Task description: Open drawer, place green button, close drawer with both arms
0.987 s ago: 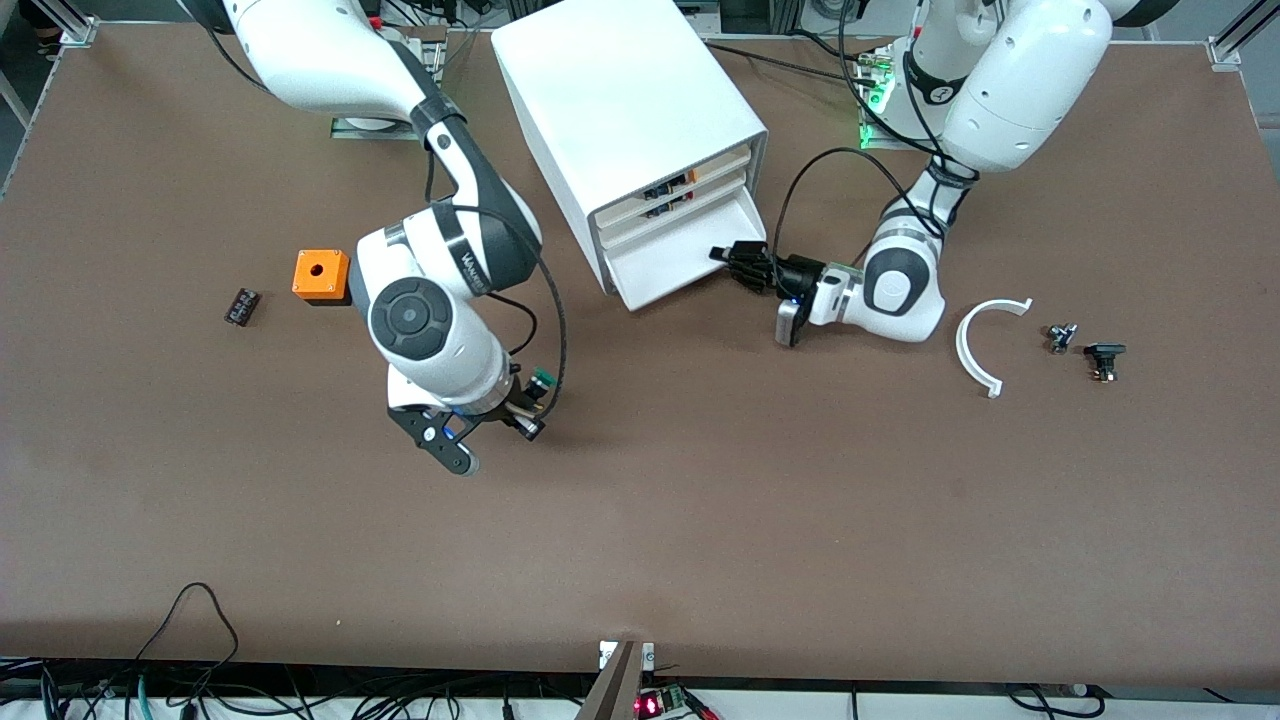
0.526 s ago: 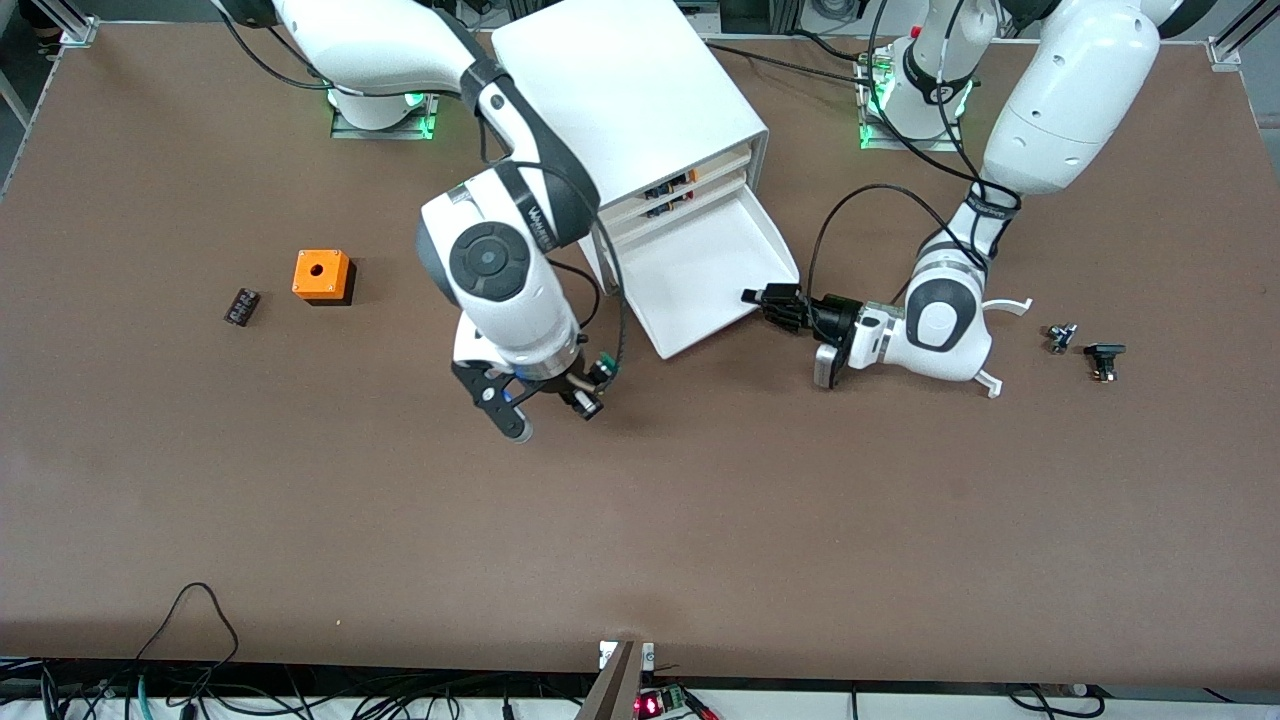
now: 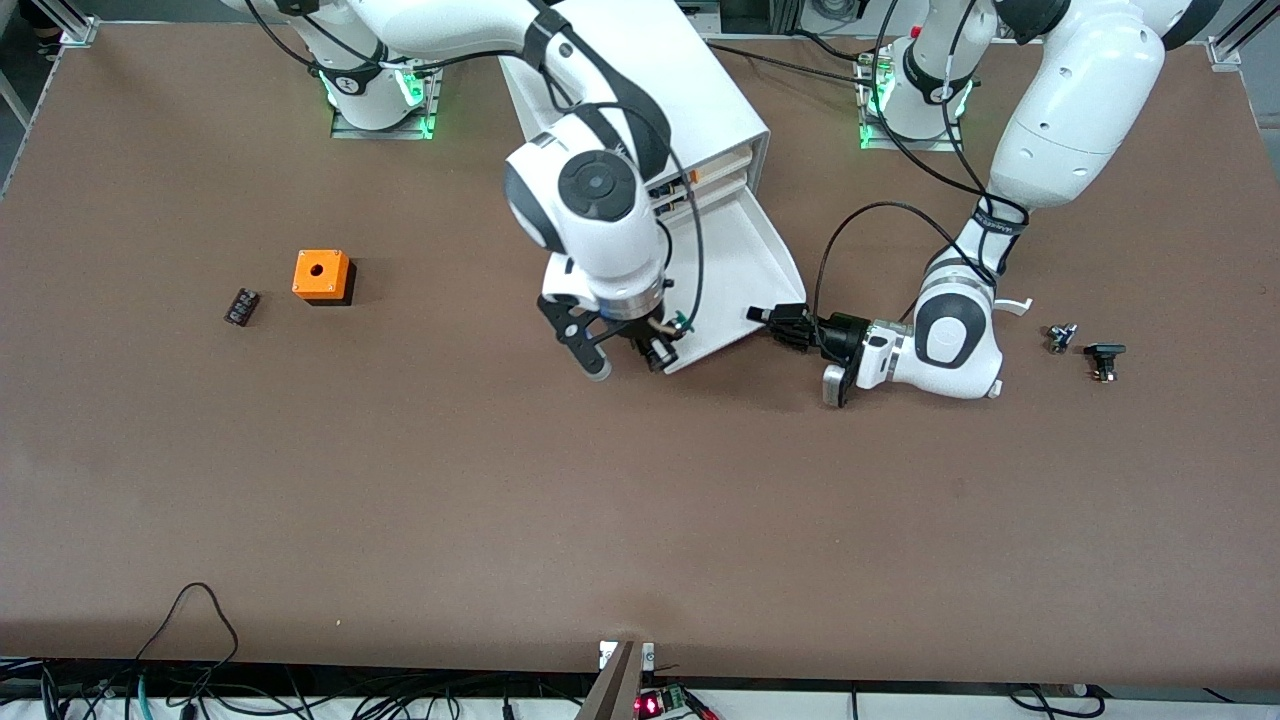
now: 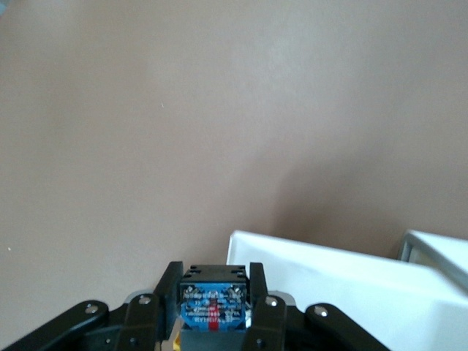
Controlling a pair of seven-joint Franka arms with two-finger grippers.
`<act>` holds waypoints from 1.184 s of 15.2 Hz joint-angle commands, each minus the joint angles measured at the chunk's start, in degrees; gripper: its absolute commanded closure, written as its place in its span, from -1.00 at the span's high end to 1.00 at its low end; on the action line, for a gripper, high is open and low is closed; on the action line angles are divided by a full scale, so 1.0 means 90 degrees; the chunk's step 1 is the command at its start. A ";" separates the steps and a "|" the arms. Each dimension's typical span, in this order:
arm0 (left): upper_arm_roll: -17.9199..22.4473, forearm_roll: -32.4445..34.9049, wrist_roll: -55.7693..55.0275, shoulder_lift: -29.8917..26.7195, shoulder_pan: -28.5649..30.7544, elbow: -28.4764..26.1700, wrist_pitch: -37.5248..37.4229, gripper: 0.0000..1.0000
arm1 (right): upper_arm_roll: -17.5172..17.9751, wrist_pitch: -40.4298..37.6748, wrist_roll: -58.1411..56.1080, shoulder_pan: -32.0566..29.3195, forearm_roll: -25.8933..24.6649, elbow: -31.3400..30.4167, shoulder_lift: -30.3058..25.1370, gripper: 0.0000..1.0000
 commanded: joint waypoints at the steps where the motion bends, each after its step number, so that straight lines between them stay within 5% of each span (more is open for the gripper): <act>1: 0.0000 0.0100 -0.0196 0.0051 0.0134 0.0209 -0.0047 1.00 | -0.0087 0.0125 0.0599 0.0332 -0.0197 0.0228 0.0335 -1.00; 7: 0.0019 0.1133 -0.2174 -0.0972 0.0222 0.0346 -0.0057 1.00 | -0.0087 0.0497 0.1439 0.0655 -0.0246 0.0237 0.0843 -1.00; 14: 0.0010 0.4998 -0.4987 -0.1813 0.0310 0.1419 -0.0338 1.00 | -0.0087 0.0595 0.2201 0.0812 -0.0246 0.0237 0.1088 -1.00; 15: 0.0000 0.5496 -0.5378 -0.1862 0.0300 0.1662 -0.0591 1.00 | -0.0078 0.0595 0.2318 0.0802 -0.0237 0.0237 0.1078 -0.60; 16: -0.0049 0.5975 -0.5739 -0.1902 0.0300 0.2022 -0.0913 1.00 | -0.0087 0.0585 0.2358 0.0802 -0.0236 0.0237 0.1078 0.05; 17: -0.0068 0.6356 -0.5985 -0.1902 0.0233 0.2355 -0.1254 1.00 | -0.0087 0.0585 0.2368 0.0811 -0.0246 0.0237 0.1069 0.99; 18: -0.0098 0.6815 -0.6161 -0.1912 0.0222 0.2658 -0.1558 1.00 | -0.0097 0.0585 0.2368 0.0802 -0.0246 0.0237 0.1068 1.00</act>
